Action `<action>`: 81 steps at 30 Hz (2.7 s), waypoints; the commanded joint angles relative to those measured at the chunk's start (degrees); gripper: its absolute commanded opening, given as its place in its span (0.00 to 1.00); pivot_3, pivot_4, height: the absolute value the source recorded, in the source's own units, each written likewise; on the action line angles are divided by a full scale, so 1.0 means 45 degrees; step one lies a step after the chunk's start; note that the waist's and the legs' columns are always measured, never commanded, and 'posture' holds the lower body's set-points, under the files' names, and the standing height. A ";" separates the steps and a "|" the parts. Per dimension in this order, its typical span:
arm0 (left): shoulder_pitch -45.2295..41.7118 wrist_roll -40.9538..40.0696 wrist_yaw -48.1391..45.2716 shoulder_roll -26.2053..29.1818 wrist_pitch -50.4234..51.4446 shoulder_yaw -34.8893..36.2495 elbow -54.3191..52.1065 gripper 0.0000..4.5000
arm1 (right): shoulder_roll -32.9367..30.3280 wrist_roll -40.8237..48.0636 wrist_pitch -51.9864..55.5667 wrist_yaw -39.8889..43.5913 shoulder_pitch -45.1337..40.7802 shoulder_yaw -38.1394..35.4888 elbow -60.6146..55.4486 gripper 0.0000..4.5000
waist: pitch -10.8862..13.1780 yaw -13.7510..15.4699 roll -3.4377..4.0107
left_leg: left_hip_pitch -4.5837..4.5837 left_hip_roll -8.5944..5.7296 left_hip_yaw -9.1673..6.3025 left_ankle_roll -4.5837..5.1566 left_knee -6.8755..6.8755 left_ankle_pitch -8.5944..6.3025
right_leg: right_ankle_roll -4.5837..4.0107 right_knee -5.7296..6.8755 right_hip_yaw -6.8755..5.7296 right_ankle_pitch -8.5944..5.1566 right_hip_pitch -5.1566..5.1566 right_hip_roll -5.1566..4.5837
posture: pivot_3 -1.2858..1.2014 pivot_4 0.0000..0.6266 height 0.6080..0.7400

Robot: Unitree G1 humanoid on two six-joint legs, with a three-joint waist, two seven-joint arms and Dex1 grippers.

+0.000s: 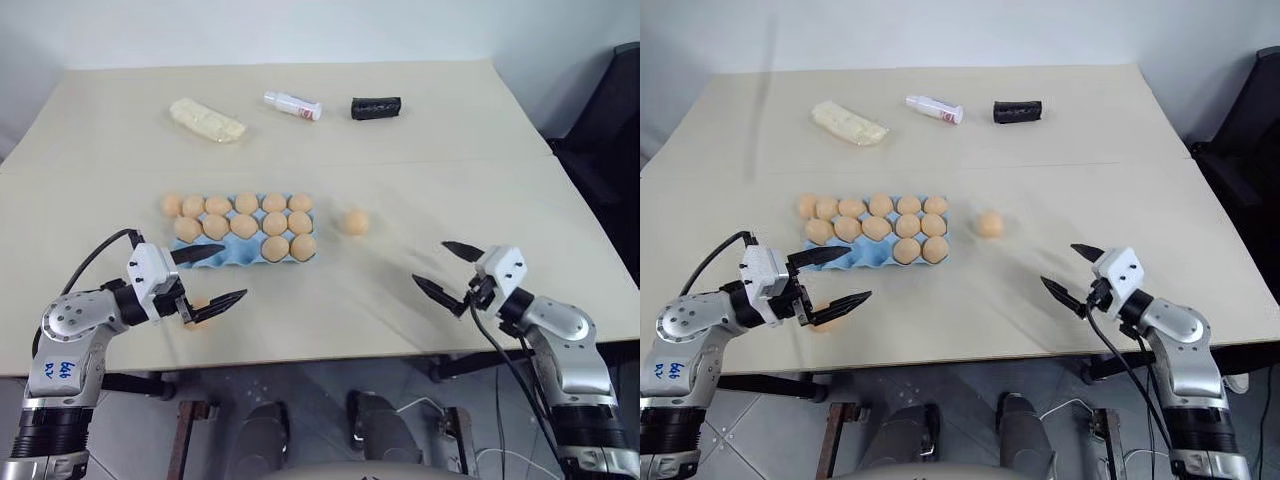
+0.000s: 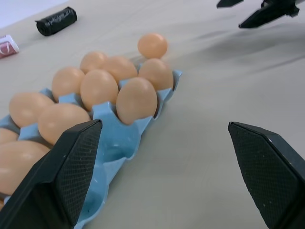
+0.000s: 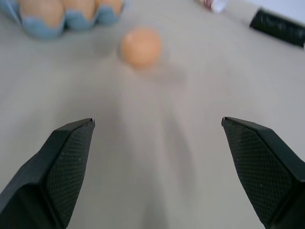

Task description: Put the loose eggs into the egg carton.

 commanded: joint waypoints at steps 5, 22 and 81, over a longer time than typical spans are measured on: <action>0.0797 -0.0022 0.0363 0.0063 -0.0267 0.0650 -0.0577 1.00 | 0.1091 -0.0631 0.1559 -0.0753 -0.3422 0.1654 0.1287 1.00 | 0.0002 0.0006 -0.0002 | -0.0009 0.0027 0.0023 0.0013 -0.0016 0.0008 | -0.0002 0.0011 0.0014 0.0008 -0.0048 0.0002 | 0.52 0.24 1.00; 0.2651 -0.0237 0.1480 -0.0143 -0.0239 0.1773 -0.1946 1.00 | 0.2845 -0.1960 0.0282 -0.0753 -0.6983 0.2857 0.6610 0.47 | 0.0001 -0.0011 -0.0001 | -0.0190 0.0102 0.0120 -0.0017 -0.0017 -0.0159 | 0.0092 0.0063 -0.0200 0.0099 -0.0279 -0.0035 | 0.52 0.24 1.00; 0.3528 -0.0708 0.1016 -0.0154 0.0412 0.2637 -0.1621 1.00 | 0.1023 0.1078 -0.1848 0.4267 -0.2020 0.2232 0.0508 1.00 | -0.0055 0.0011 -0.0096 | -0.0181 0.0404 0.0619 -0.0138 0.0191 -0.0209 | -0.0158 0.0168 -0.0841 0.0215 -0.0456 -0.0012 | 0.52 0.24 1.00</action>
